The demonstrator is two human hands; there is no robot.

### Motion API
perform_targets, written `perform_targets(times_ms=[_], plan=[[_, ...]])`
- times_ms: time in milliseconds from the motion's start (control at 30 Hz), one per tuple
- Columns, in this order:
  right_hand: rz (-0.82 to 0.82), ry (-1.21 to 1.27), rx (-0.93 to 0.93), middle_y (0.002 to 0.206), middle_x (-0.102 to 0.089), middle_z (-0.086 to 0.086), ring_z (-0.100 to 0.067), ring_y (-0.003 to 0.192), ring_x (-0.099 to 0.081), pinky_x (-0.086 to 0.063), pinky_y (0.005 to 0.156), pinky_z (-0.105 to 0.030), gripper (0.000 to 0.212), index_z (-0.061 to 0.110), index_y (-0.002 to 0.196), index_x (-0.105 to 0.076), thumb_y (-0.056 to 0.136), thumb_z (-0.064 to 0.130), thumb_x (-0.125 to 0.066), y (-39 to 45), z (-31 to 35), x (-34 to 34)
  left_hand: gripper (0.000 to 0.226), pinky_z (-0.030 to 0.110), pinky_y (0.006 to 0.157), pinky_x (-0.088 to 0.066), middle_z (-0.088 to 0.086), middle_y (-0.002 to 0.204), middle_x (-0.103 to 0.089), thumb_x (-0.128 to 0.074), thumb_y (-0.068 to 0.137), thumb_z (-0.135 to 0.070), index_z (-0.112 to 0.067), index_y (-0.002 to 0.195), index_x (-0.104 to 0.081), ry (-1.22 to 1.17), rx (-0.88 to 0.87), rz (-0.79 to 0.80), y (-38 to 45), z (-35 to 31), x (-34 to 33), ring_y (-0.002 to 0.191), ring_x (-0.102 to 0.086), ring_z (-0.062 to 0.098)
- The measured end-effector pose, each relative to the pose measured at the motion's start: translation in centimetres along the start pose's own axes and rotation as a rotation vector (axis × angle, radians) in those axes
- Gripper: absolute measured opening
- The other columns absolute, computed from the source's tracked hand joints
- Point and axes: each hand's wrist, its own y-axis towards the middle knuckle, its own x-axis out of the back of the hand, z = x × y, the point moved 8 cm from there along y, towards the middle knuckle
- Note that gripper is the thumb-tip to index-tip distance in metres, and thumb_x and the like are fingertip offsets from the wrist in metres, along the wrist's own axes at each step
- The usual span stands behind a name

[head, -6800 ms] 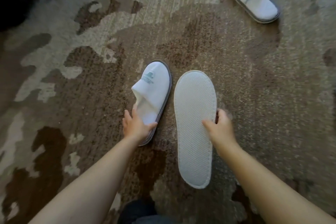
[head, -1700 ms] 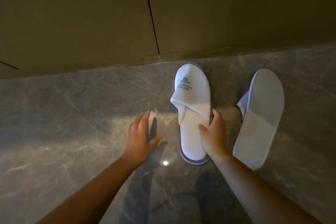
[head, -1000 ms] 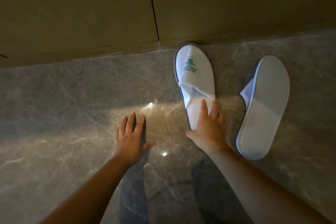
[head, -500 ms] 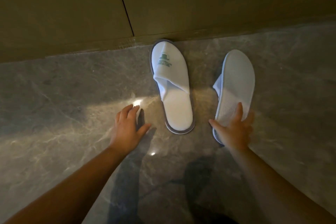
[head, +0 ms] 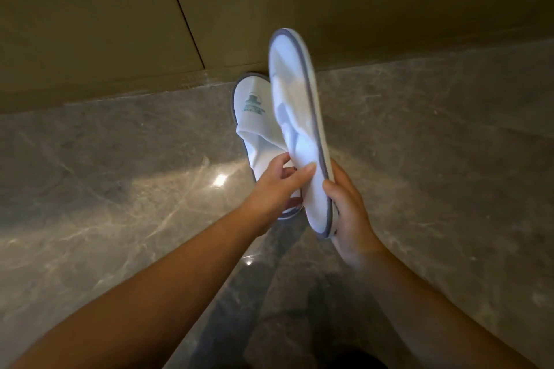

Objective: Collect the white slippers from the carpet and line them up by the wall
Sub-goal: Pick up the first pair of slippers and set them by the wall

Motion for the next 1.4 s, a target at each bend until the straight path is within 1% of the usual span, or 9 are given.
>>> perform_targets(times_ms=[167, 267, 400, 500, 600, 767, 967, 1200, 1400], plan=[[0.118, -0.007, 0.017, 0.095, -0.065, 0.014, -0.002, 0.087, -0.065, -0.054, 0.078, -0.021, 0.043, 0.03, 0.117, -0.05, 0.084, 0.002, -0.049, -0.2, 0.7, -1.9, 0.03, 0.024, 0.059, -0.055, -0.002, 0.081, -0.072, -0.059, 0.077, -0.011, -0.006, 0.105, -0.052, -0.122, -0.066, -0.14, -0.6, -0.3, 5.2, 0.076, -0.067, 0.012], [0.144, -0.136, -0.009, 0.096, -0.066, 0.002, -0.009, 0.092, -0.063, -0.055, 0.073, -0.019, 0.047, 0.019, 0.13, -0.042, 0.085, 0.007, -0.05, 0.0, 0.1, -3.3, 0.037, 0.026, 0.057, -0.057, 0.007, 0.095, -0.063, -0.062, 0.075, -0.007, -0.006, 0.108, -0.045, -0.131, -0.074, -0.25, -1.4, 0.0, 9.0, 0.085, -0.063, 0.02], [0.11, -0.312, 0.005, 0.103, -0.06, -0.002, -0.02, 0.102, -0.059, -0.048, 0.071, -0.008, 0.041, 0.014, 0.124, -0.048, 0.084, 0.008, -0.053, 1.2, -1.3, -5.3, 0.028, 0.04, 0.068, -0.054, 0.012, 0.098, -0.059, -0.064, 0.074, -0.007, -0.021, 0.087, -0.044, -0.063, -0.098, -0.463, -3.1, 1.3, 13.9, 0.088, -0.06, 0.026], [-0.024, -0.708, 0.104, 0.133, -0.044, -0.01, -0.026, 0.123, -0.04, -0.04, 0.099, -0.032, 0.059, 0.014, 0.131, -0.037, 0.078, 0.015, -0.063, 2.7, -2.3, -4.8, 0.029, 0.041, 0.072, -0.05, 0.006, 0.093, -0.057, -0.065, 0.075, -0.013, -0.019, 0.091, -0.042, 0.04, -0.067, -0.672, -5.0, 2.9, 17.7, 0.087, -0.057, 0.025], [-0.107, -0.988, 0.095, 0.145, -0.027, -0.016, -0.033, 0.132, -0.027, -0.03, 0.108, -0.046, 0.082, 0.013, 0.137, -0.021, 0.071, 0.02, -0.07, 3.9, -3.7, -3.9, 0.029, 0.032, 0.065, -0.046, -0.004, 0.083, -0.052, -0.062, 0.077, -0.013, -0.016, 0.096, -0.04, 0.055, -0.03, -0.775, -6.1, 4.5, 20.3, 0.083, -0.053, 0.02], [-0.042, -1.038, 0.004, 0.148, -0.017, -0.019, -0.036, 0.133, -0.023, -0.032, 0.108, -0.047, 0.09, 0.012, 0.139, -0.014, 0.07, 0.025, -0.071, 4.6, -6.5, -4.3, 0.031, 0.034, 0.069, -0.045, 0.008, 0.099, -0.056, -0.06, 0.079, -0.016, -0.013, 0.103, -0.043, 0.088, 0.065, -0.812, -5.3, 6.3, 21.8, 0.077, -0.052, 0.017], [-0.027, -1.168, 0.003, 0.152, -0.006, -0.019, -0.037, 0.137, -0.015, -0.026, 0.109, -0.048, 0.098, 0.017, 0.14, -0.007, 0.068, 0.04, -0.07, 4.6, -7.6, -5.0, 0.076, 0.038, 0.091, -0.038, 0.015, 0.13, -0.04, -0.074, 0.066, -0.022, -0.012, 0.127, -0.03, 0.498, 0.004, -0.847, -5.3, 5.8, 21.3, 0.115, -0.041, 0.027], [-0.081, -1.231, 0.006, 0.152, -0.005, -0.02, -0.038, 0.136, -0.014, -0.025, 0.109, -0.048, 0.098, 0.018, 0.14, -0.005, 0.069, 0.043, -0.068, 4.9, -8.0, -5.1, 0.12, 0.056, 0.113, -0.017, 0.01, 0.151, -0.003, -0.076, 0.054, -0.05, -0.023, 0.138, 0.005, 0.993, 0.026, -0.468, -5.6, 8.2, 18.3, 0.137, -0.007, 0.03], [-0.114, -1.179, -0.01, 0.152, -0.008, -0.019, -0.038, 0.135, -0.015, -0.024, 0.109, -0.051, 0.097, 0.018, 0.139, -0.012, 0.065, 0.035, -0.073, 4.4, -8.1, -4.7, 0.117, 0.054, 0.112, -0.013, 0.012, 0.151, 0.009, -0.071, 0.057, -0.056, -0.027, 0.137, 0.011, 1.148, 0.023, -0.48, -4.1, 7.7, 17.9, 0.138, -0.001, 0.035]])
